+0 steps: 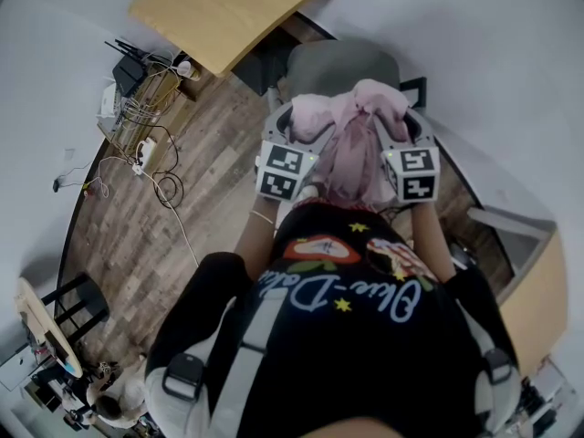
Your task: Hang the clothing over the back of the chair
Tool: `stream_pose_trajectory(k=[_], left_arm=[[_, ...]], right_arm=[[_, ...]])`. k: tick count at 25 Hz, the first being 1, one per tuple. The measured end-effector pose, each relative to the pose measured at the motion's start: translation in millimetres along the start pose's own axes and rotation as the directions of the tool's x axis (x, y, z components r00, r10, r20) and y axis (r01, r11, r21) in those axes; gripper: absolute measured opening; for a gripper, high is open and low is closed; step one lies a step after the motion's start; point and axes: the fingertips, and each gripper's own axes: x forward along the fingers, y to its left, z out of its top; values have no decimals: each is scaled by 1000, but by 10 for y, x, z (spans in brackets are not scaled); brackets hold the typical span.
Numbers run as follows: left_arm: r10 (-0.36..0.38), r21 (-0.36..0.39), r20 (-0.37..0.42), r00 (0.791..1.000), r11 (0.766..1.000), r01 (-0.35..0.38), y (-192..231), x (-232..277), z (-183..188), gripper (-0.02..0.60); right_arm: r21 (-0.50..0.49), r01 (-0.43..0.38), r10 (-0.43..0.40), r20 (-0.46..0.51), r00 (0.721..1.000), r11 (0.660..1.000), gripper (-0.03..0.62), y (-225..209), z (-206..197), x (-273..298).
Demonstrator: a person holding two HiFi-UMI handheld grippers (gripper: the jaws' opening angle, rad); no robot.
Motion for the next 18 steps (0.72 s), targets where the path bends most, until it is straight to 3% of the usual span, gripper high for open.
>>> stream_pose_trajectory(k=[6, 12, 18], left_arm=[[-6, -24, -6, 1000, 1000, 6, -10, -90, -18, 408], [16, -91, 92, 996, 996, -8, 77, -321, 233, 408], [8, -2, 136, 991, 1000, -8, 26, -429, 350, 407]], right_arm=[[32, -4, 3, 9, 1000, 999, 183, 17, -9, -57], [39, 20, -24, 95, 995, 999, 184, 33, 199, -205], [41, -9, 0, 208, 978, 999, 183, 131, 479, -310]])
